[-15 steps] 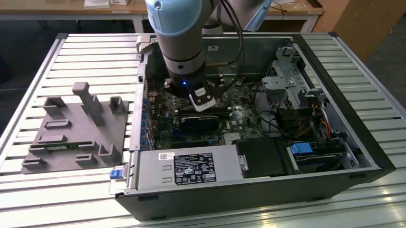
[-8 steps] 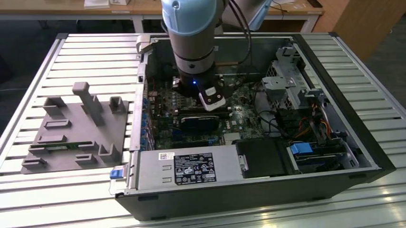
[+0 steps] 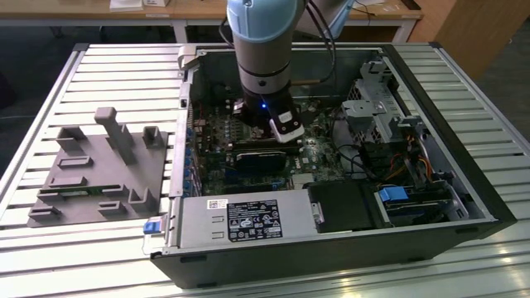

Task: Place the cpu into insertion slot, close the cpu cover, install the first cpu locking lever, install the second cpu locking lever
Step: 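Install the second cpu locking lever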

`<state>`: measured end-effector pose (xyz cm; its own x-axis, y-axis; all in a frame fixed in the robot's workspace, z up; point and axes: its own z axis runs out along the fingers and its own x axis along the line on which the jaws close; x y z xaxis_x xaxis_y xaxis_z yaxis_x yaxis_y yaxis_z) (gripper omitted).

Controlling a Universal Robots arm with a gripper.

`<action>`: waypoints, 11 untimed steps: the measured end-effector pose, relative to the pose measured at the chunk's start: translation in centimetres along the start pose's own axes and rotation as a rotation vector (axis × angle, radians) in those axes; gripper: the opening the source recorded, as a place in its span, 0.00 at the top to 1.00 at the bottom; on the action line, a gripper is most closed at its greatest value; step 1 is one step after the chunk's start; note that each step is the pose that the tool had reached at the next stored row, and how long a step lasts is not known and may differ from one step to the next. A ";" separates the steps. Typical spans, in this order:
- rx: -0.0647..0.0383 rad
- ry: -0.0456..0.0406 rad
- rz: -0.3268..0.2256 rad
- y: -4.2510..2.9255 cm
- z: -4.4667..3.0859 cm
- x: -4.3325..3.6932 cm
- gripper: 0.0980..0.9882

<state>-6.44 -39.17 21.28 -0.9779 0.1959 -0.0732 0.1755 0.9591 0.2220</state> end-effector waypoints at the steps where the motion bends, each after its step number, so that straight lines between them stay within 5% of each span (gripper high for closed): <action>1: 0.008 -0.0015 -0.001 0.17 0.04 0.02 0.99; 11: 0.017 -0.0028 -0.002 1.91 0.50 -0.04 0.99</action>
<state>-6.01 -37.24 21.22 -0.9779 0.1946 -0.0763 0.1755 0.9628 0.2056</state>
